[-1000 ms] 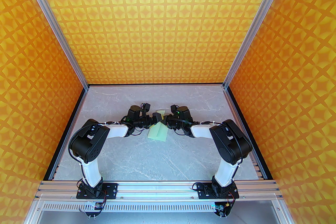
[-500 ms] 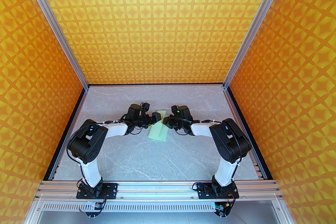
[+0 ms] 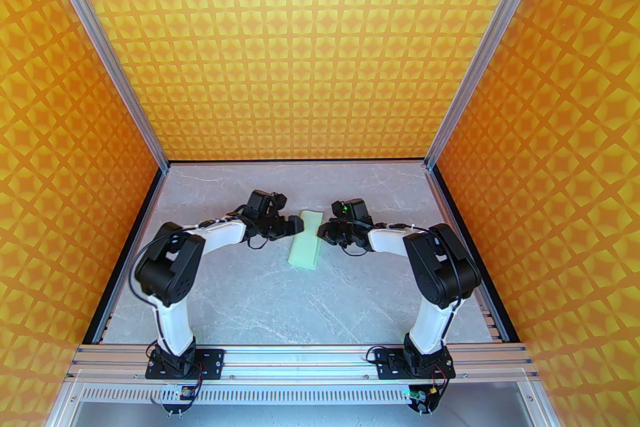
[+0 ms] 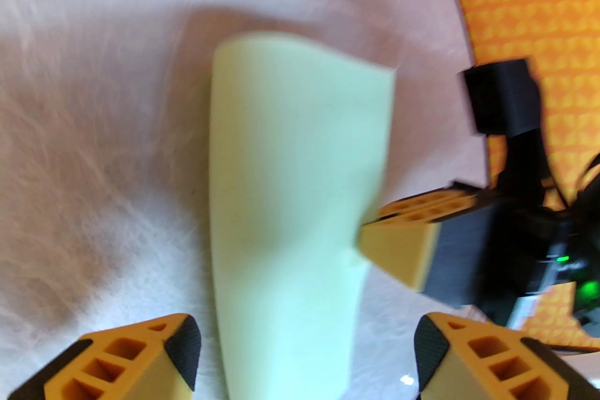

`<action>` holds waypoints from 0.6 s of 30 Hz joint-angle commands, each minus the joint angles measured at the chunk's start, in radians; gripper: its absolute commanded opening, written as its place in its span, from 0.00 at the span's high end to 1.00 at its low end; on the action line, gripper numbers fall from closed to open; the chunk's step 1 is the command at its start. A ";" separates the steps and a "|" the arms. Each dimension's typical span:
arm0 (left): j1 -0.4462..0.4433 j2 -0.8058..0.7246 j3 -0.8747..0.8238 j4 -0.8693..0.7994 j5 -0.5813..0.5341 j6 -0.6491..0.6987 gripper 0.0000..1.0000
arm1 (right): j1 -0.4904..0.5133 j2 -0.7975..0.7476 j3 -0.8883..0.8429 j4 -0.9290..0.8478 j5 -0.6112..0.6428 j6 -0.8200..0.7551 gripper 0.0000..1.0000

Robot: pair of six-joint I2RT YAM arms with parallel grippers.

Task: Fold a paper plane with a square sheet of paper (fold left side to right side)

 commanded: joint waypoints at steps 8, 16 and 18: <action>-0.025 0.084 0.079 -0.087 0.001 0.069 0.40 | -0.010 0.031 0.001 -0.035 0.012 -0.012 1.00; -0.040 0.113 0.096 -0.109 -0.003 0.089 0.52 | -0.015 0.038 0.004 -0.071 0.038 -0.026 1.00; -0.044 0.118 0.100 -0.119 -0.010 0.096 0.52 | -0.015 0.038 0.003 -0.075 0.043 -0.030 1.00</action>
